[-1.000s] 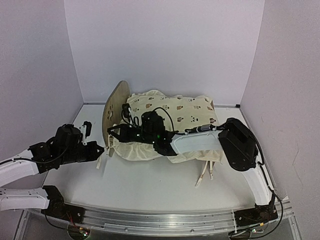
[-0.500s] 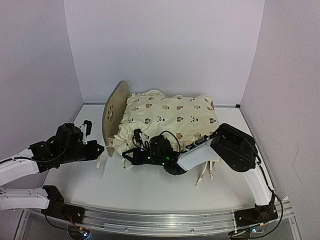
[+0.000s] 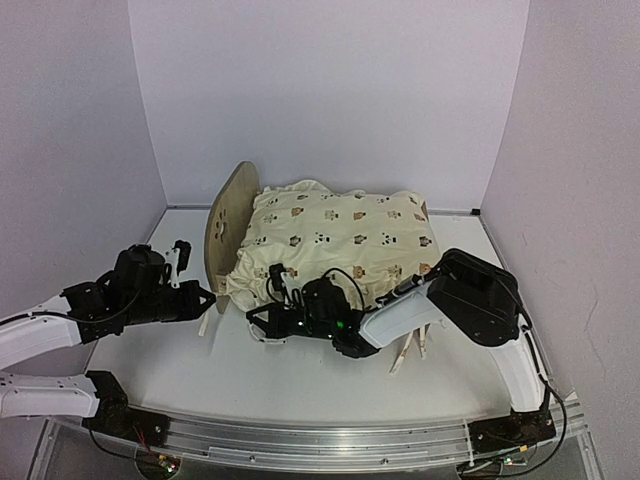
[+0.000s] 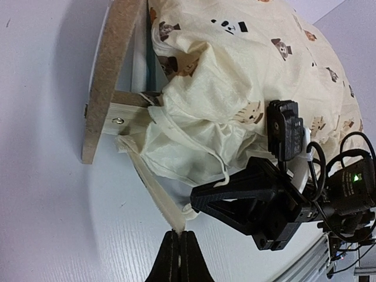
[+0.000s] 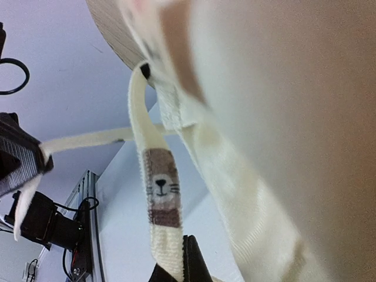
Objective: Set up the pet bed
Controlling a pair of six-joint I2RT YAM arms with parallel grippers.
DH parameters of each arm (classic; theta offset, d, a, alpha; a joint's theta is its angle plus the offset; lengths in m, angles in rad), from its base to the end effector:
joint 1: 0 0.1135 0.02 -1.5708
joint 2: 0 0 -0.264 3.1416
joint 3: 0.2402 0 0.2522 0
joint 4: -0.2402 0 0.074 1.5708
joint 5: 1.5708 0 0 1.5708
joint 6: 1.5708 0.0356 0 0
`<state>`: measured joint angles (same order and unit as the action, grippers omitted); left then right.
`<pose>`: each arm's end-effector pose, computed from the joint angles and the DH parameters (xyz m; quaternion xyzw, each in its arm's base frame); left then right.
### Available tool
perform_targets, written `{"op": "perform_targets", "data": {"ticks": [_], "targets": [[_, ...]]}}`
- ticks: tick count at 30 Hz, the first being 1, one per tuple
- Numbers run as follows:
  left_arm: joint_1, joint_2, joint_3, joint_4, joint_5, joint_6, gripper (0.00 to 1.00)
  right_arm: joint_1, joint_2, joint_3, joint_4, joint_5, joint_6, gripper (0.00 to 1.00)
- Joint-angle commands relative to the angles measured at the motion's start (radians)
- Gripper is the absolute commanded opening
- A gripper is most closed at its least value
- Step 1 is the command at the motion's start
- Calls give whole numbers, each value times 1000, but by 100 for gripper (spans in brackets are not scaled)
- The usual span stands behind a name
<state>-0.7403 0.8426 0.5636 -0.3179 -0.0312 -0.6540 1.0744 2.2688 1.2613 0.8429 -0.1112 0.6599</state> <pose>0.1388 -0.1253 0.2392 0.0308 0.8831 -0.2898 0.3676 0.2247 0.4232 0.1228 -0.1919 0.7380 0.5197 0.3854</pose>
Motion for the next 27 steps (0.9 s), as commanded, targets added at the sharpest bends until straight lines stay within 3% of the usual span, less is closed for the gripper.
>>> {"op": "perform_targets", "data": {"ticks": [1, 5, 12, 20, 23, 27], "targets": [[-1, 5, 34, 63, 79, 12, 0, 17, 34, 156, -12, -50, 11, 0], [-1, 43, 58, 89, 105, 9, 0, 36, 89, 231, -54, -56, 2, 0], [-1, 129, 82, 140, 173, -2, 0, 59, 99, 218, -58, -42, -25, 0], [-2, 128, 43, 179, 234, -25, 1, 64, 128, 183, 47, 17, -2, 0], [-1, 106, 26, 161, 228, -26, 7, 63, 127, 151, 111, 66, 3, 0], [-3, 86, 4, 136, 205, -22, 23, 60, 148, 140, 197, 114, 21, 0]]}}
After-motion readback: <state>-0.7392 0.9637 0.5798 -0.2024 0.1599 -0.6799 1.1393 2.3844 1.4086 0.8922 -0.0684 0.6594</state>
